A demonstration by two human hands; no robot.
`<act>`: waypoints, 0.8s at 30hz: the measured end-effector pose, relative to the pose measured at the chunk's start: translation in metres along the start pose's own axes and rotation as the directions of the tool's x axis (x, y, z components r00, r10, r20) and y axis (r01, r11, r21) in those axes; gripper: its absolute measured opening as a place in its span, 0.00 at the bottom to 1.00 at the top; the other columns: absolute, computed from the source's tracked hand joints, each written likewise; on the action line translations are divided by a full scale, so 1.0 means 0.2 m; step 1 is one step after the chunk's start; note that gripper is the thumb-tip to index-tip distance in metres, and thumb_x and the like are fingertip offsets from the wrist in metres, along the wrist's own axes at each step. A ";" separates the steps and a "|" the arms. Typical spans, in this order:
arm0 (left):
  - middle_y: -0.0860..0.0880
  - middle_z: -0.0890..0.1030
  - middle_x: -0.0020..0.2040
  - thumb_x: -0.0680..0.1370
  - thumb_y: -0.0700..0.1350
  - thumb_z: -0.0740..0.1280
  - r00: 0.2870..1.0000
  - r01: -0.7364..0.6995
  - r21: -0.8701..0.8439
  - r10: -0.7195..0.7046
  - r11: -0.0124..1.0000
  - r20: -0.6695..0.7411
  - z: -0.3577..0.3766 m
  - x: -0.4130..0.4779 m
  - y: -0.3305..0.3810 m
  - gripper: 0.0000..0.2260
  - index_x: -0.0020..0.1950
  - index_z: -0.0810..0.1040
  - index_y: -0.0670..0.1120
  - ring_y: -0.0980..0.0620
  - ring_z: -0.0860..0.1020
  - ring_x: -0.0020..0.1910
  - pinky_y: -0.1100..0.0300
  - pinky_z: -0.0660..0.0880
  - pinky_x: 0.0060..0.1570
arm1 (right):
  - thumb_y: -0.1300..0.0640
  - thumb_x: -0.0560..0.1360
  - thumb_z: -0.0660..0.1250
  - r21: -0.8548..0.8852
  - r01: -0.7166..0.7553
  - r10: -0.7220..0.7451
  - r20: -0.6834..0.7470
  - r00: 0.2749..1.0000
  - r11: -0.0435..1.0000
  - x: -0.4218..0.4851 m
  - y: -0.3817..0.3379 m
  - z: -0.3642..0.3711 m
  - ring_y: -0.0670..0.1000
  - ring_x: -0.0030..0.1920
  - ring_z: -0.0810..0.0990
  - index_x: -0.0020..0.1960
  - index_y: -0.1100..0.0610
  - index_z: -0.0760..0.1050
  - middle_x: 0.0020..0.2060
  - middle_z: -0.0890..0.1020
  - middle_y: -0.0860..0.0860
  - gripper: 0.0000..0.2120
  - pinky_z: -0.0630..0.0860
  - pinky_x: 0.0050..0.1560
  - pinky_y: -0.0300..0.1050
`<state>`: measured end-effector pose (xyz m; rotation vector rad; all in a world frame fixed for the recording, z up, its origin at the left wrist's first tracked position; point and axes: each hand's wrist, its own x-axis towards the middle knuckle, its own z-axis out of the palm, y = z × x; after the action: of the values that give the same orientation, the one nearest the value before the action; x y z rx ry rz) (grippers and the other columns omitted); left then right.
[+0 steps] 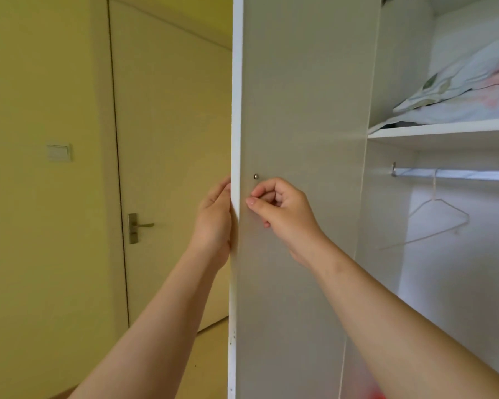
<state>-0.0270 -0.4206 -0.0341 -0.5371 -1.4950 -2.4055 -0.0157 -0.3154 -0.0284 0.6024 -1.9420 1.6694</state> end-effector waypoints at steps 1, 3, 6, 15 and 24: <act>0.47 0.83 0.47 0.81 0.40 0.55 1.000 0.011 -0.015 -0.012 1.000 -0.018 -0.02 0.02 0.00 0.14 0.62 0.75 0.43 0.51 0.82 0.41 0.61 0.80 0.40 | 0.65 0.73 0.68 -0.006 -0.007 0.007 0.002 1.000 1.000 0.02 0.02 0.02 0.38 0.23 0.69 0.36 0.51 0.72 0.28 0.71 0.47 0.13 0.67 0.27 0.30; 0.46 0.83 0.49 0.81 0.39 0.52 0.999 0.025 -0.033 -0.026 0.999 -0.039 -0.05 0.03 0.00 0.15 0.63 0.74 0.43 0.52 0.82 0.41 0.61 0.80 0.40 | 0.65 0.73 0.67 -0.030 -0.017 0.017 0.009 1.000 0.999 0.05 0.04 0.06 0.38 0.23 0.69 0.35 0.51 0.71 0.28 0.71 0.47 0.13 0.67 0.29 0.32; 0.45 0.82 0.52 0.81 0.38 0.51 0.998 0.032 0.021 -0.031 0.999 -0.061 -0.09 0.04 0.00 0.16 0.62 0.74 0.47 0.52 0.82 0.44 0.62 0.79 0.42 | 0.64 0.74 0.67 -0.095 -0.007 0.008 0.005 1.000 0.995 0.09 0.06 0.11 0.41 0.28 0.69 0.34 0.49 0.71 0.28 0.71 0.46 0.14 0.66 0.33 0.35; 0.51 0.79 0.47 0.77 0.36 0.61 0.976 -0.090 0.404 0.162 0.910 -0.146 -0.12 -0.04 0.08 0.10 0.51 0.77 0.49 0.53 0.76 0.46 0.63 0.73 0.45 | 0.65 0.74 0.67 -0.094 -0.016 0.014 -0.021 1.000 0.995 0.09 0.05 0.12 0.45 0.30 0.69 0.35 0.50 0.71 0.29 0.71 0.47 0.14 0.66 0.34 0.37; 0.56 0.76 0.46 0.78 0.38 0.57 0.890 -0.375 0.693 0.449 0.616 0.083 0.19 -0.12 0.18 0.12 0.52 0.79 0.48 0.60 0.73 0.42 0.74 0.68 0.38 | 0.65 0.75 0.62 -0.123 -0.087 0.072 -0.127 0.989 0.989 0.06 -0.10 -0.21 0.47 0.31 0.73 0.40 0.49 0.71 0.33 0.74 0.48 0.11 0.70 0.34 0.39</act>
<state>0.0147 -0.4010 -0.0004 -0.4929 -1.8261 -1.3407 -0.0098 -0.2776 -0.0006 0.3694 -1.9887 1.5753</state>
